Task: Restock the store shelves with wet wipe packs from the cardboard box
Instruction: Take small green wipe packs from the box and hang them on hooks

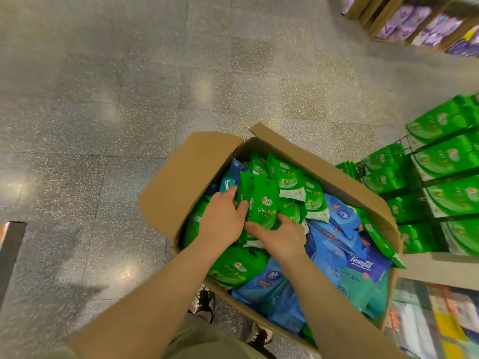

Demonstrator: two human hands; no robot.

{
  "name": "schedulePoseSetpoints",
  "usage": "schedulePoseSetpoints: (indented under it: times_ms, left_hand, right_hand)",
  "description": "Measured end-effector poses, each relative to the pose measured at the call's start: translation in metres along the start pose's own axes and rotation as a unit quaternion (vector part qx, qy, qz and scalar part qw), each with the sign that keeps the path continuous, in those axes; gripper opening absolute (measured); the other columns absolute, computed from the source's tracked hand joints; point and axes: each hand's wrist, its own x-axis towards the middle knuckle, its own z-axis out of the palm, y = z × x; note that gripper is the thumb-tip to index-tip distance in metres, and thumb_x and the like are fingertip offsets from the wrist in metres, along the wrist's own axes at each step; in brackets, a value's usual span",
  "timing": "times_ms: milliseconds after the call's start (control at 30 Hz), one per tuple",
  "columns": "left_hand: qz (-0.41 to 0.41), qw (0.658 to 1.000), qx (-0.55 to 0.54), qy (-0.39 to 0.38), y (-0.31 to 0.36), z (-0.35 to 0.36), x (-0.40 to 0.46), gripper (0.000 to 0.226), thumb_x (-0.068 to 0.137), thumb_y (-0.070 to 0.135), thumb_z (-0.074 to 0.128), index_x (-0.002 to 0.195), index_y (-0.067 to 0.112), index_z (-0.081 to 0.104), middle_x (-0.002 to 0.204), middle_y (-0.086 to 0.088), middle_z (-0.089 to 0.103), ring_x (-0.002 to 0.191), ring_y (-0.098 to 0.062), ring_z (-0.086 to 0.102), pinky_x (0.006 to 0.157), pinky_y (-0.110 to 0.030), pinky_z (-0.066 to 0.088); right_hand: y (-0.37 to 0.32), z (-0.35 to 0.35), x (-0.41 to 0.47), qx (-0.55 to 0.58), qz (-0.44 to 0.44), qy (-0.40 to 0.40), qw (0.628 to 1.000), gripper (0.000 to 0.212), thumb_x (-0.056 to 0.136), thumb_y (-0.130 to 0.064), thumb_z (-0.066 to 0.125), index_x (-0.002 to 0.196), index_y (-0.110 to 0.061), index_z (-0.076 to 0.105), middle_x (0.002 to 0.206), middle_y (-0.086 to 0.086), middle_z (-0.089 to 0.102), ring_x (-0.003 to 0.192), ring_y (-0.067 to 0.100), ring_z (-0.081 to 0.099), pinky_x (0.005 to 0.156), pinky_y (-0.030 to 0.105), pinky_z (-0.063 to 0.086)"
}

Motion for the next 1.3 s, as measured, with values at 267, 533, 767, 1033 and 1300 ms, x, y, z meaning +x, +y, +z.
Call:
schedulePoseSetpoints:
  times_ms: [267,533,767,1033,1300]
  left_hand:
    - [-0.029,0.999,0.025,0.021,0.008,0.003,0.003,0.041,0.094,0.054,0.061,0.118,0.021,0.062,0.111,0.000,0.050,0.096,-0.020,0.058,0.078,-0.035,0.048]
    - [0.059,0.996,-0.045,0.052,0.012,-0.002,-0.002,0.023,0.090,0.040,0.070,0.095,0.020,0.059,0.093,0.003,0.056,0.085,-0.016,0.054,0.067,-0.025,0.033]
    - [-0.071,0.895,-0.439,-0.038,0.002,-0.032,-0.018,0.021,0.099,0.030,0.065,0.115,0.021,0.056,0.105,0.000,0.077,0.099,-0.021,0.074,0.097,-0.052,0.056]
    - [-0.094,0.815,-0.560,-0.111,0.006,-0.034,-0.056,0.040,0.100,0.043,0.056,0.129,0.016,0.059,0.119,-0.008,0.075,0.109,-0.028,0.072,0.097,-0.049,0.056]
    - [-0.137,0.799,-0.585,-0.026,-0.032,-0.058,-0.077,0.029,0.096,0.030,0.066,0.121,0.016,0.068,0.113,-0.009,0.077,0.101,-0.028,0.075,0.089,-0.043,0.058]
  right_hand:
    - [0.003,-0.009,-0.012,0.230,0.035,0.027,0.972,0.053,0.073,-0.044,0.075,0.112,-0.013,0.059,0.086,0.007,0.068,0.074,0.024,0.066,0.071,0.053,0.061]
    - [0.024,-0.023,-0.015,0.345,-0.025,-0.015,0.938,0.024,0.098,-0.017,0.067,0.106,0.000,0.052,0.095,0.024,0.067,0.095,0.044,0.070,0.080,0.060,0.060]
    - [0.032,-0.038,-0.035,0.505,-0.065,-0.066,0.858,0.040,0.104,-0.011,0.055,0.140,-0.024,0.041,0.111,0.001,0.077,0.113,0.034,0.070,0.103,0.065,0.048]
    - [-0.003,-0.027,-0.058,0.321,-0.178,-0.016,0.930,0.023,0.097,-0.018,0.068,0.119,-0.020,0.062,0.109,0.002,0.074,0.102,0.022,0.071,0.092,0.050,0.058]
    - [0.016,0.001,-0.061,0.105,-0.163,0.027,0.981,0.034,0.100,-0.039,0.062,0.127,-0.019,0.060,0.117,0.000,0.065,0.107,0.013,0.062,0.090,0.030,0.049]
